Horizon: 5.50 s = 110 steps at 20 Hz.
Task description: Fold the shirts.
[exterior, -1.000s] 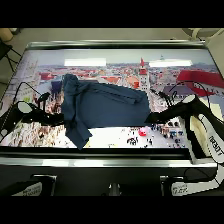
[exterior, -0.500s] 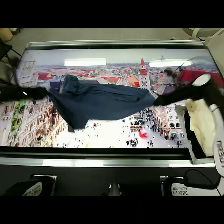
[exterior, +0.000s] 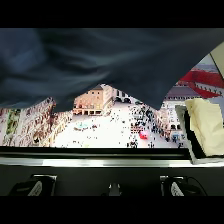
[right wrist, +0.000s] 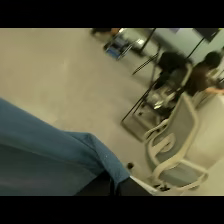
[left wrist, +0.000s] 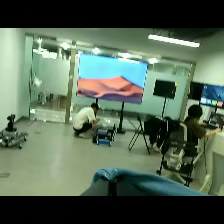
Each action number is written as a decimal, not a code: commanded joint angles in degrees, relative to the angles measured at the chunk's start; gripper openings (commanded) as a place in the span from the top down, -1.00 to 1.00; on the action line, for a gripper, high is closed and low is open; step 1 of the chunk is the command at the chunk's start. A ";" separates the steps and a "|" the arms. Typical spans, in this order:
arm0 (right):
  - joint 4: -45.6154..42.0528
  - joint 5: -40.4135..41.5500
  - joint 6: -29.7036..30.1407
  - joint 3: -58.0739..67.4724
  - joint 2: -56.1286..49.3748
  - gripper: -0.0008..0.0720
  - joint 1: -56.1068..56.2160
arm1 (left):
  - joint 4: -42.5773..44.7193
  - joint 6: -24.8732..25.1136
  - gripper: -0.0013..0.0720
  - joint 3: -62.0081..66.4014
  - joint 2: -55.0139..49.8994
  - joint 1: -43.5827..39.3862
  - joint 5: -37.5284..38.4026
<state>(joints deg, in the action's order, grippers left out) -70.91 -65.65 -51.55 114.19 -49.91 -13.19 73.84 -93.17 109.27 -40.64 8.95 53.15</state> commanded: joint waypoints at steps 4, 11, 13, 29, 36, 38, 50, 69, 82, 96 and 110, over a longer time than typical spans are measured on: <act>-5.42 -2.99 -2.84 2.14 6.40 0.94 -0.17 | 0.79 -2.43 0.91 2.95 3.08 0.26 -0.04; -6.27 -17.86 -2.56 2.12 -5.84 0.94 -0.17 | 2.75 -2.36 0.91 2.23 -4.72 0.28 15.69; -6.12 -25.11 -2.69 1.77 -14.49 0.94 -0.17 | 2.71 -1.11 0.91 -2.62 -9.14 0.26 20.72; -7.28 14.25 -11.23 -9.14 -54.69 0.94 9.11 | 1.16 4.66 0.90 -26.82 -49.00 -3.06 -12.85; -5.90 3.52 -10.73 -9.14 -55.89 0.93 8.94 | 0.94 7.82 0.90 -24.39 -51.65 -3.02 -7.10; -6.82 -4.63 -6.80 -9.14 -54.55 0.93 8.94 | 3.21 7.93 0.90 -24.39 -48.98 -2.95 -1.62; -6.78 -18.84 -5.79 -19.28 -57.42 0.93 8.94 | 3.34 4.02 0.90 -40.13 -49.00 -4.63 13.33; -2.84 -15.34 -1.27 -51.95 -32.59 -0.23 -3.74 | -8.26 8.00 -0.38 -72.02 -24.61 2.89 18.16; -3.10 -15.74 -0.90 -54.01 -31.21 -0.46 -3.74 | -14.93 5.53 0.58 -82.60 -21.90 -5.25 5.05; 10.58 -5.53 -0.92 -66.47 -34.38 0.16 -3.72 | -14.97 7.76 0.90 -82.27 -20.96 -5.22 4.87; 8.44 -0.22 1.42 -46.14 -29.14 0.94 -1.16 | -11.26 10.27 0.91 -55.25 -20.33 -5.01 5.75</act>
<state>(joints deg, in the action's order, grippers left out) -61.54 -70.46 -49.67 64.10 -78.37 -15.88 61.21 -83.02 48.45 -58.59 3.90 59.92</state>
